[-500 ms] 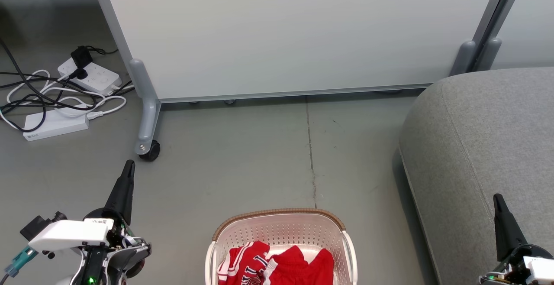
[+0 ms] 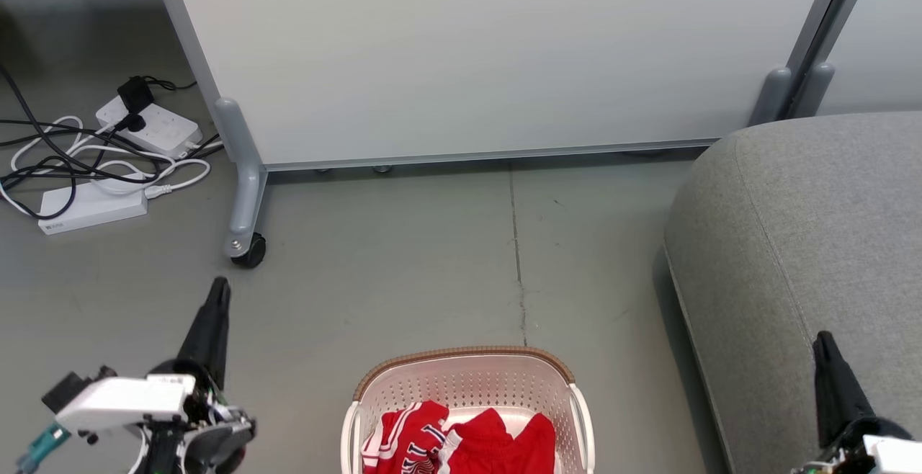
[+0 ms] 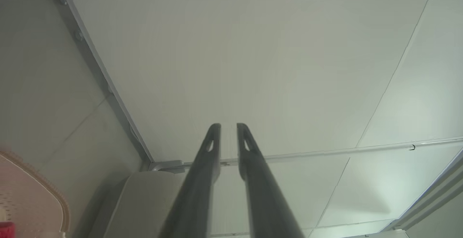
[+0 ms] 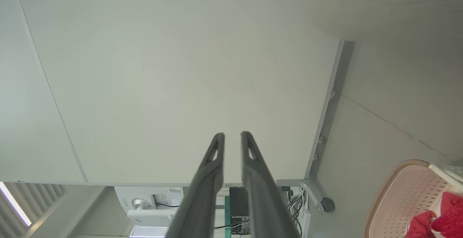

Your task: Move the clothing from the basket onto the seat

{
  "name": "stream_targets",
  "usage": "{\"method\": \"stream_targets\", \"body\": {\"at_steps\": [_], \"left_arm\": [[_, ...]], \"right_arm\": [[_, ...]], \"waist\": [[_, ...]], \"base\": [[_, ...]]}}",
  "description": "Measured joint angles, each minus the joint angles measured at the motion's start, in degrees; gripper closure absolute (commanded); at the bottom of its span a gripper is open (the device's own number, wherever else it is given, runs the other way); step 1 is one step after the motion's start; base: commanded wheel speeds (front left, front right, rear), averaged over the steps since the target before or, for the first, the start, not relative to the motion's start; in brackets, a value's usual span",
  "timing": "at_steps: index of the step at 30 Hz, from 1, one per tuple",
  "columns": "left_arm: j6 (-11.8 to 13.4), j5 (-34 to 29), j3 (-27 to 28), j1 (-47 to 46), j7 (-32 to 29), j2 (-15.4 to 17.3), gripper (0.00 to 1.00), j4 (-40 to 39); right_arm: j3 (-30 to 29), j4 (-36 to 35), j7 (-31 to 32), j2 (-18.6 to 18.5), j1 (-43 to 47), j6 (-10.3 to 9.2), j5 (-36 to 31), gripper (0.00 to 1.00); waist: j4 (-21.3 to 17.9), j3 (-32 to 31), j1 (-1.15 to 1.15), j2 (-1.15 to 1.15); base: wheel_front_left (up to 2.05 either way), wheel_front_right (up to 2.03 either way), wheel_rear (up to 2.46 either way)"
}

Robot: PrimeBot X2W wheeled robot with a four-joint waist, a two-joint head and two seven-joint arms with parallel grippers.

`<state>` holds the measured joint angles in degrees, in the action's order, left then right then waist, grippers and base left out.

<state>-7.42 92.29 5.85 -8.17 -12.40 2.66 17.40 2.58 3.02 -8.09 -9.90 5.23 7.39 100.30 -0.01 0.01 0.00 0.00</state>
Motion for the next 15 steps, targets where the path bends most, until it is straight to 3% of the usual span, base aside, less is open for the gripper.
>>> {"method": "stream_targets", "body": {"at_steps": [15], "left_arm": [[0.01,-1.03,-0.38,3.03,4.21,-0.53,0.0,0.23]], "right_arm": [[-0.2,1.83,-0.73,1.98,0.56,-0.16,-3.68,0.0]], "waist": [[-0.1,-0.59,0.0,0.0]], "base": [[0.0,0.0,0.0]]}}
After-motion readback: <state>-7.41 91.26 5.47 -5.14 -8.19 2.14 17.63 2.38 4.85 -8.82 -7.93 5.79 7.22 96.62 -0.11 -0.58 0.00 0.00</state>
